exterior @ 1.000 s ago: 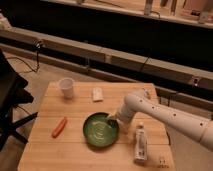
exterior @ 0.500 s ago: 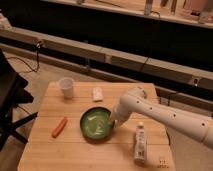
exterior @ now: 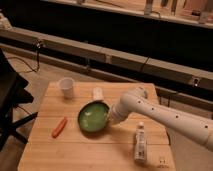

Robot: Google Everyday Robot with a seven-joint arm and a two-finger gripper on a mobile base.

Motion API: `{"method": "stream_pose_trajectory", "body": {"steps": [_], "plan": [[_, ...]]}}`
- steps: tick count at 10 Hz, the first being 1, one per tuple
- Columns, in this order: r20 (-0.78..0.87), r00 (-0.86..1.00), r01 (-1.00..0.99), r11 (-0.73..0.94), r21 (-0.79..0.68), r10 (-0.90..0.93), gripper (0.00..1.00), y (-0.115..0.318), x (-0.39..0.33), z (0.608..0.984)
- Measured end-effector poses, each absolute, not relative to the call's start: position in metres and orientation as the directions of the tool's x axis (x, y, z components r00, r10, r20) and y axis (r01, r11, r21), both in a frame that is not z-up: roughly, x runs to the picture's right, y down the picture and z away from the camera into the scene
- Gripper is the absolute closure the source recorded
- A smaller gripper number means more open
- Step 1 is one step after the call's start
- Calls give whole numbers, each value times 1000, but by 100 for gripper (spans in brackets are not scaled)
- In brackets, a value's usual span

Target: Pick up the ceramic bowl

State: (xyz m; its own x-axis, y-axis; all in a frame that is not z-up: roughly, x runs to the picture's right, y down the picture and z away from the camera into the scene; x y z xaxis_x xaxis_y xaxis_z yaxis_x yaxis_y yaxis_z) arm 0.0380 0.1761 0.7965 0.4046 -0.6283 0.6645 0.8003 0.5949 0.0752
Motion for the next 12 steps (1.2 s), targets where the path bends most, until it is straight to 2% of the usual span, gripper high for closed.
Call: {"method": "stream_pose_trajectory", "body": {"steps": [3, 12], "plan": [[624, 427, 824, 565, 29, -655, 100, 163, 49, 792], [609, 410, 814, 574, 91, -679, 100, 126, 47, 767]]}}
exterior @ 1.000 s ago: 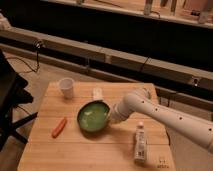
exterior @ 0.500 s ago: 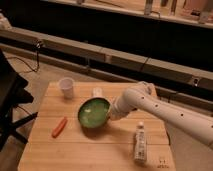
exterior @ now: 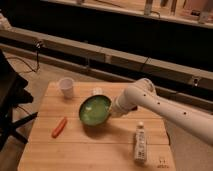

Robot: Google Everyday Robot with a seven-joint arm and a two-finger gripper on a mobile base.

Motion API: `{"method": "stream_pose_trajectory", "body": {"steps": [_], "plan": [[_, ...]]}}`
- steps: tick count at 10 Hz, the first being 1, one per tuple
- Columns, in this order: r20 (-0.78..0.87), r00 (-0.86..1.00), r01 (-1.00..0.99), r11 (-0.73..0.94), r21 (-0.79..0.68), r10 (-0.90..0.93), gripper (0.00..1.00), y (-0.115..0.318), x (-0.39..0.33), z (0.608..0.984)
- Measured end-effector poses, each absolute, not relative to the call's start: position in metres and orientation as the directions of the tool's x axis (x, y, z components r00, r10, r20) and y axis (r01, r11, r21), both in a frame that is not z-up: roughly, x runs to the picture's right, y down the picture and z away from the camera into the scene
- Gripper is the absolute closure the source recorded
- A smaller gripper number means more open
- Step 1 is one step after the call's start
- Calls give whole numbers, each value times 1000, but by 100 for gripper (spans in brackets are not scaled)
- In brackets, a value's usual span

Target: Pick up the ceramic bowl

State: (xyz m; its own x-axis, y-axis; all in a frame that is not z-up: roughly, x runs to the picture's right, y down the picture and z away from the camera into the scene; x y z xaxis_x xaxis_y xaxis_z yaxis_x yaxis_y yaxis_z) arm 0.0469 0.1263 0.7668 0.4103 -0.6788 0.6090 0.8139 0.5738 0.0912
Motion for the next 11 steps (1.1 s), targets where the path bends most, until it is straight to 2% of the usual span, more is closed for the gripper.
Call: {"method": "stream_pose_trajectory", "body": {"steps": [11], "plan": [[599, 414, 811, 576, 99, -686, 100, 92, 53, 745]]}}
